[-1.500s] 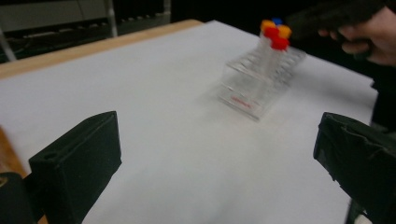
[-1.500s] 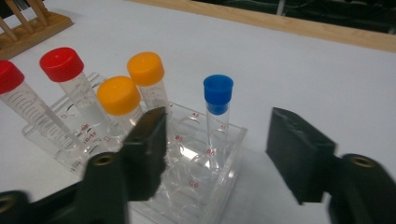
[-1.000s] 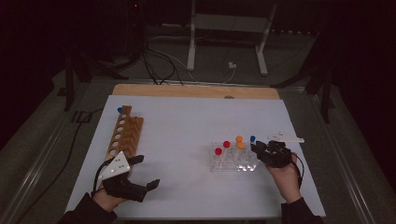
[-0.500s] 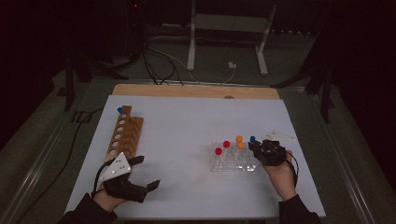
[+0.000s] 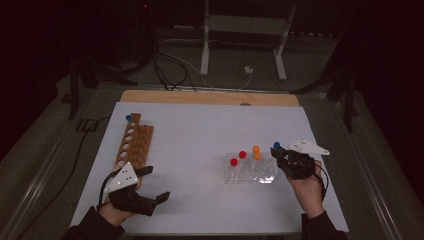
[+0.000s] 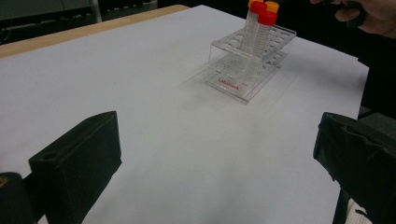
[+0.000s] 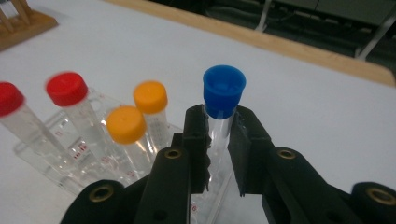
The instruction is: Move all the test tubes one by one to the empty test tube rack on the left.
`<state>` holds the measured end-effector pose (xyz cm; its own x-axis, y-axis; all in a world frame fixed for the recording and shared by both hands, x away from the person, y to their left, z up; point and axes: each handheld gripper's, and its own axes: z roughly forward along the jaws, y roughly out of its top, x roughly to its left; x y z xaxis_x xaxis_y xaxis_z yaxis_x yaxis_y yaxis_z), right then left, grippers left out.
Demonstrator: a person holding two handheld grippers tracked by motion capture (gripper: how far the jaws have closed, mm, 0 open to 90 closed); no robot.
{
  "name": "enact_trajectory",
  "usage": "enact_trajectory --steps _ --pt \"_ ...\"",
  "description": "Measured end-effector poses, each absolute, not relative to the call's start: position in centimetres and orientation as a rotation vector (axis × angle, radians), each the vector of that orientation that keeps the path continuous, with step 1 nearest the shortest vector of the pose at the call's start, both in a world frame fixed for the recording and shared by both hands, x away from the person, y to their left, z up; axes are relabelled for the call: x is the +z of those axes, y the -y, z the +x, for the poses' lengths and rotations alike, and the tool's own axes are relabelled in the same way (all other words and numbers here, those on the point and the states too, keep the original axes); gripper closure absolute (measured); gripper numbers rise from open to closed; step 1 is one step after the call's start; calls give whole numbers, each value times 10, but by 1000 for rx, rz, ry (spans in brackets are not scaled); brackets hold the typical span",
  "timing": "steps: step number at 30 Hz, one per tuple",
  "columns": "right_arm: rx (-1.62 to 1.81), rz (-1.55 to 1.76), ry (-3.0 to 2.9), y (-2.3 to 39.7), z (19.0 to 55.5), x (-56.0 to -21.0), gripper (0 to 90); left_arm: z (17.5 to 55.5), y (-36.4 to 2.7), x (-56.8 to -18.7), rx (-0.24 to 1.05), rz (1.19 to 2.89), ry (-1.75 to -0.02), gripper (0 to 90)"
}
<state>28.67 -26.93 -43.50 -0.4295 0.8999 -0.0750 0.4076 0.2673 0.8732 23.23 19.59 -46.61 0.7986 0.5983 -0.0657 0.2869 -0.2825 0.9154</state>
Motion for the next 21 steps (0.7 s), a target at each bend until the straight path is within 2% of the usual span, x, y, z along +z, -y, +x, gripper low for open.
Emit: enact_trajectory --steps 10,21 --pt "1162 1136 -1925 275 264 -414 768 232 -196 -464 351 1877 -666 18" --pt "1217 1048 -2076 257 232 -409 767 230 -193 -461 343 1881 -642 18"
